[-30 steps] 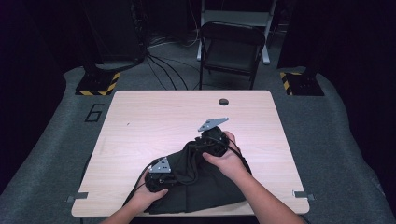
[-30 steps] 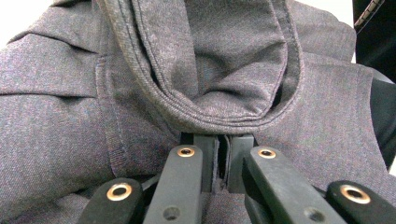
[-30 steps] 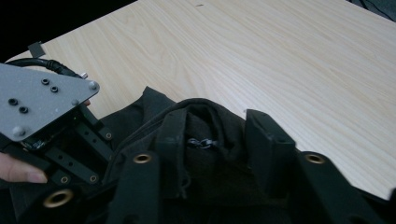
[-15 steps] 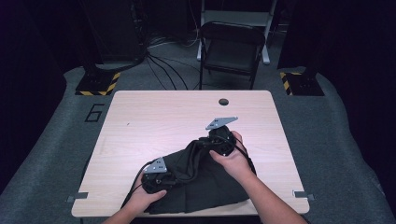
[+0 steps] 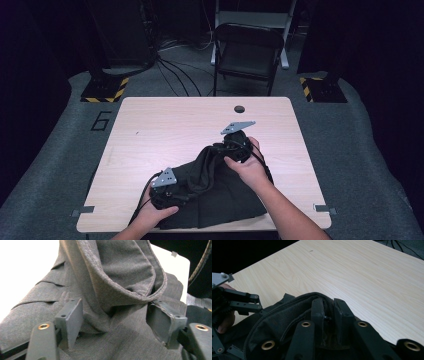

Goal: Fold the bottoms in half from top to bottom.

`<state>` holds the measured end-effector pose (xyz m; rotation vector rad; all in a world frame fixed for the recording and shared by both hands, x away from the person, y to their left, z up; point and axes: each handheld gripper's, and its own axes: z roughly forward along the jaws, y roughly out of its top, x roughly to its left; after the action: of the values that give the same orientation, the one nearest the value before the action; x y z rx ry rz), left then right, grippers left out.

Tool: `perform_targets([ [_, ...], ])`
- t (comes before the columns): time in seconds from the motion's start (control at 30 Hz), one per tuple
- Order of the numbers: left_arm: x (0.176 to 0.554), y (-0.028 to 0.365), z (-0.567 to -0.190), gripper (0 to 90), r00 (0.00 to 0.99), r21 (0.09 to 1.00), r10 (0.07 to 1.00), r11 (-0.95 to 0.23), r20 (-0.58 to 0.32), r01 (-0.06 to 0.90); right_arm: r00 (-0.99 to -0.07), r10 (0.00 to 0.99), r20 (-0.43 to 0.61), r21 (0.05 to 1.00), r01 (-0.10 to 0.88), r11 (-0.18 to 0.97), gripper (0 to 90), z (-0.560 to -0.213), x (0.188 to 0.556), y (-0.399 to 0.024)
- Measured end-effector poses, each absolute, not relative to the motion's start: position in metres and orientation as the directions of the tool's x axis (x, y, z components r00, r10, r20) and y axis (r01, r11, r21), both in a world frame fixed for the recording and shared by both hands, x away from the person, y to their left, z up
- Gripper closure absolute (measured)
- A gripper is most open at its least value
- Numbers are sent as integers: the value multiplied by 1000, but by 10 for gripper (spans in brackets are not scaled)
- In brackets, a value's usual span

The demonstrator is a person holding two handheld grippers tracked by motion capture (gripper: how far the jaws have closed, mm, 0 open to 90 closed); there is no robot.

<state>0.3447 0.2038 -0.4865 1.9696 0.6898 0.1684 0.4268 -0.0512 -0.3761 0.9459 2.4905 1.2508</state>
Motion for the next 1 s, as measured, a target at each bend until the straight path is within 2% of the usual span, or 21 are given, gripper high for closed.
perform_targets([
  [0.3, 341, 195, -469, 259, 853, 872, 489, -321, -182, 370, -776, 623, 101, 778, 452, 437, 786, -376, 427, -49],
  [0.43, 342, 189, -465, 269, 841, 868, 512, -323, -175, 377, -782, 615, 97, 779, 445, 442, 787, -374, 427, -47],
  [0.47, 344, 189, -465, 290, 840, 868, 517, -329, -165, 373, -779, 618, 100, 777, 449, 441, 787, -374, 427, -47],
  [0.67, 348, 190, -461, 560, 840, 857, 515, -344, -169, 384, -777, 621, 100, 775, 452, 442, 788, -373, 427, -48],
  [0.73, 350, 193, -459, 598, 837, 861, 518, -333, -173, 384, -775, 624, 103, 775, 455, 438, 789, -373, 427, -50],
  [0.77, 350, 194, -458, 650, 837, 860, 519, -334, -175, 387, -777, 622, 94, 777, 448, 443, 790, -372, 428, -51],
  [0.9, 354, 201, -451, 757, 835, 857, 522, -337, -173, 389, -773, 626, 100, 776, 454, 438, 792, -370, 428, -54],
  [1.0, 360, 207, -440, 804, 833, 861, 530, -339, -158, 379, -770, 630, 98, 782, 451, 430, 795, -367, 428, -57],
])
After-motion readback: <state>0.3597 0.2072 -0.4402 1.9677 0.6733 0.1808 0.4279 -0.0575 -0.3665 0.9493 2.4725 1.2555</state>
